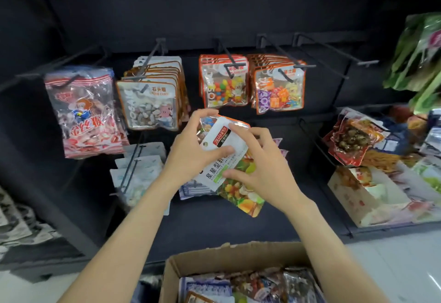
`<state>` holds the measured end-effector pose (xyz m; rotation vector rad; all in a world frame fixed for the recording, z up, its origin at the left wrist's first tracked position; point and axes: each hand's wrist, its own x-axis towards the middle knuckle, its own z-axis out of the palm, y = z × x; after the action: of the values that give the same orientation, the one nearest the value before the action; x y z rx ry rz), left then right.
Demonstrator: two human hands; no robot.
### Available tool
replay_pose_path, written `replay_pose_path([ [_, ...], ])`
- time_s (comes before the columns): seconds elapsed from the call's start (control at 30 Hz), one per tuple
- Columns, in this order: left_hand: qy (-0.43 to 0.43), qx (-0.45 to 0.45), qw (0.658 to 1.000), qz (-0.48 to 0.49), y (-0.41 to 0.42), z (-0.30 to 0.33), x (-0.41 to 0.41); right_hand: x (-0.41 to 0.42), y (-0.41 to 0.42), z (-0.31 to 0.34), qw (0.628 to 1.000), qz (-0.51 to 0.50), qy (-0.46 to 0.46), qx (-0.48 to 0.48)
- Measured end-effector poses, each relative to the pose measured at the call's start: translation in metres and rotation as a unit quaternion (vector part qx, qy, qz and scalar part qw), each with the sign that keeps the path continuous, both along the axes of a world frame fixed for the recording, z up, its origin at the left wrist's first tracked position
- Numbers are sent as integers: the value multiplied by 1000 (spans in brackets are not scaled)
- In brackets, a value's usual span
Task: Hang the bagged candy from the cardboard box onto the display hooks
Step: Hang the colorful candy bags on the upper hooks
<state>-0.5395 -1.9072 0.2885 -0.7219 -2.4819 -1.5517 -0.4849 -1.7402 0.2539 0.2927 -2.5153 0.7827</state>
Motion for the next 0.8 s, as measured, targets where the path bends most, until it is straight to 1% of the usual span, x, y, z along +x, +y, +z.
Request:
replay_pose_path([
  [0.07,-8,1,1000,-30,20,1,6,9,21,-1,999,-32,0,-28],
  [0.13,-25,-6,998,-61,40,-1,8,20,50,-5,991,-67,14,-117],
  [0.2,-36,-9,996,-81,63,-5,9,30,84,-8,965,-101,47,-238],
  [0.23,-31,-8,996,-86,77,-7,11,33,100,-7,950,-115,68,-282],
  [0.3,-4,-8,996,-85,112,-9,15,33,126,0,929,-137,103,-327],
  [0.4,10,-5,998,-64,167,-6,21,18,157,15,913,-170,125,-349],
  [0.47,-24,47,997,-49,190,-2,21,6,177,24,911,-183,130,-347],
  [0.53,-48,91,994,-36,199,-1,18,-5,189,28,919,-178,118,-331],
  [0.67,25,40,999,-15,197,-5,12,-23,194,23,939,-171,98,-281],
  [0.8,50,25,998,5,197,-10,8,-32,196,16,937,-175,81,-290],
])
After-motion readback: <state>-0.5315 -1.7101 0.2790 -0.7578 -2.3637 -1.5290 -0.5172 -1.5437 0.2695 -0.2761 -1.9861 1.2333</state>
